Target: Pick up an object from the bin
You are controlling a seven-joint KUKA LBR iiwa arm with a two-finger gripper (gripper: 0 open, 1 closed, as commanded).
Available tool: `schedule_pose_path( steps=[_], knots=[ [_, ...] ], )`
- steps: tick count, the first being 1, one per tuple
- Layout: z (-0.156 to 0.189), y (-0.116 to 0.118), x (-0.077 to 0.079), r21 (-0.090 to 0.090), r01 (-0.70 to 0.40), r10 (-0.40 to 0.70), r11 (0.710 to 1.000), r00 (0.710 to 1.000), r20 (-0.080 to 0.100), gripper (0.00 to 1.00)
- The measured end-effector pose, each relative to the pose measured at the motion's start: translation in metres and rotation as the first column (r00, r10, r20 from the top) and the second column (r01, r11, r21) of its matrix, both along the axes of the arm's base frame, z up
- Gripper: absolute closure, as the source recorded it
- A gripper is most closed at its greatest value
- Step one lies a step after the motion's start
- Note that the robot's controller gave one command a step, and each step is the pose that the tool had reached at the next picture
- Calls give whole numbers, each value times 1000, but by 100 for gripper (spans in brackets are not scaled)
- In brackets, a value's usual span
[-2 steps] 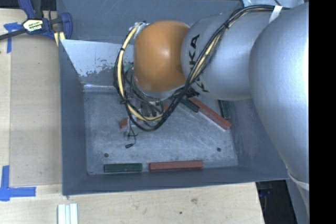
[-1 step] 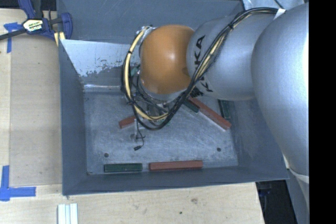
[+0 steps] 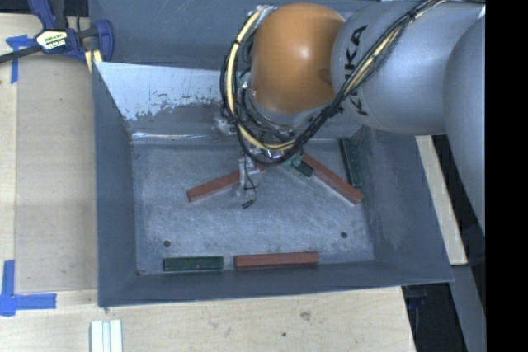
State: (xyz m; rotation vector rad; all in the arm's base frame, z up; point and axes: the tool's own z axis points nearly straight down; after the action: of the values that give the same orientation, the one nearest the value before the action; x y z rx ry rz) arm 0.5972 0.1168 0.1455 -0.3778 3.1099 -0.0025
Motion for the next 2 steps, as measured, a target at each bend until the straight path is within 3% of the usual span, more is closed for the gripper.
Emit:
schedule_pose_path(
  steps=[1, 2],
  knots=[
    [-72, -5, 18, 2, 35, -35, 999, 999, -2, 0],
    [-73, -11, 8, 4, -26, 26, 1000, 1000, -1, 100]
  ],
)
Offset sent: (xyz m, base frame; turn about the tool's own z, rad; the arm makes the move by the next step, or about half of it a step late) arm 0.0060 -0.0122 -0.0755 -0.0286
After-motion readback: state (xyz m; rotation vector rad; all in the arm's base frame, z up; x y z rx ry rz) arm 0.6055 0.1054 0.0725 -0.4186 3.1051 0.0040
